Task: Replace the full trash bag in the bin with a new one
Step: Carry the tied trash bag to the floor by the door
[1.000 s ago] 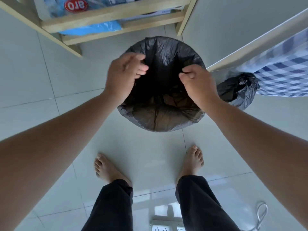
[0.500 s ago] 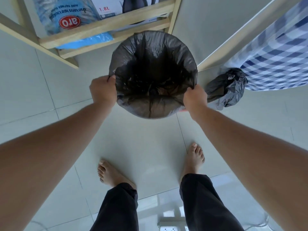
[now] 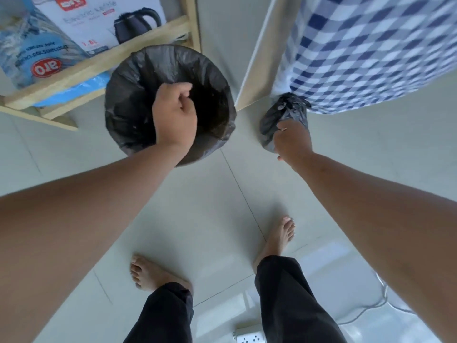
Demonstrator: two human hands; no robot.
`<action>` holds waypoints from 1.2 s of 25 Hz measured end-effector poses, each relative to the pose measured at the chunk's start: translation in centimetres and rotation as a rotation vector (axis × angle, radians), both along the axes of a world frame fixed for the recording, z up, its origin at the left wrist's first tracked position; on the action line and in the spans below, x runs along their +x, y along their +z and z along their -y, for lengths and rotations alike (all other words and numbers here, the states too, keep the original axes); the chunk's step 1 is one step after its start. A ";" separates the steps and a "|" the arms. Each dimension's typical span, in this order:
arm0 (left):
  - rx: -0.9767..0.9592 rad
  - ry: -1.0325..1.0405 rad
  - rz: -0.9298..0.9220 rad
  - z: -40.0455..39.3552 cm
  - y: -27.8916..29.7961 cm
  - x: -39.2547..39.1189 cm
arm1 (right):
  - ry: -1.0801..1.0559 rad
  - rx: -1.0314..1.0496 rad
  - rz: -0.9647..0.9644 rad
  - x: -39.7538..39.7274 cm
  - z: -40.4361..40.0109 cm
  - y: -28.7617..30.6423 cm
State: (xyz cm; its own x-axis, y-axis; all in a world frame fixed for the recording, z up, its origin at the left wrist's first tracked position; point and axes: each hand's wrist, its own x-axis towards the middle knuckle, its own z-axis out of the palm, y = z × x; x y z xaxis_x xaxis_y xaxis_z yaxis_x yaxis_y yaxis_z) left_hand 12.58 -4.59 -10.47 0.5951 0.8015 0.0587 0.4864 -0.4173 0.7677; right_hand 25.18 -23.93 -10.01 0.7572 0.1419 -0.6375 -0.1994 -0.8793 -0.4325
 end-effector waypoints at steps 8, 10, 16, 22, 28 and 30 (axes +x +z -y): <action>-0.464 -0.248 -0.406 11.1 -4.2 10.6 | 0.170 -0.126 0.230 6.9 5.0 -6.2; -0.592 -0.305 -0.559 12.5 -6.7 12.5 | 0.202 -0.099 0.158 8.3 5.1 -7.8; -0.576 -0.307 -0.523 15.7 -9.8 15.9 | 0.206 -0.110 0.090 8.6 8.3 -8.1; -0.452 -0.622 -0.532 18.9 0.8 18.2 | -0.135 0.079 0.035 8.7 16.4 1.8; -0.318 -1.034 -0.462 25.6 17.1 23.4 | -0.241 0.057 0.166 9.6 25.4 17.3; -0.283 -1.118 -0.429 28.6 21.0 25.7 | -0.275 0.040 0.225 10.4 28.5 20.8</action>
State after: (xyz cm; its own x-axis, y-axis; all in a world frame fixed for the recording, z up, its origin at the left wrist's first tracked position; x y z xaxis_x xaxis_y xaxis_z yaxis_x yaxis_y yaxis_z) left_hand 38.26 -33.22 10.58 0.8907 -0.2088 -0.4038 0.2034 -0.6112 0.7648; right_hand 35.59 -52.45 10.75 0.8914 -0.0655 -0.4485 -0.3223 -0.7873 -0.5256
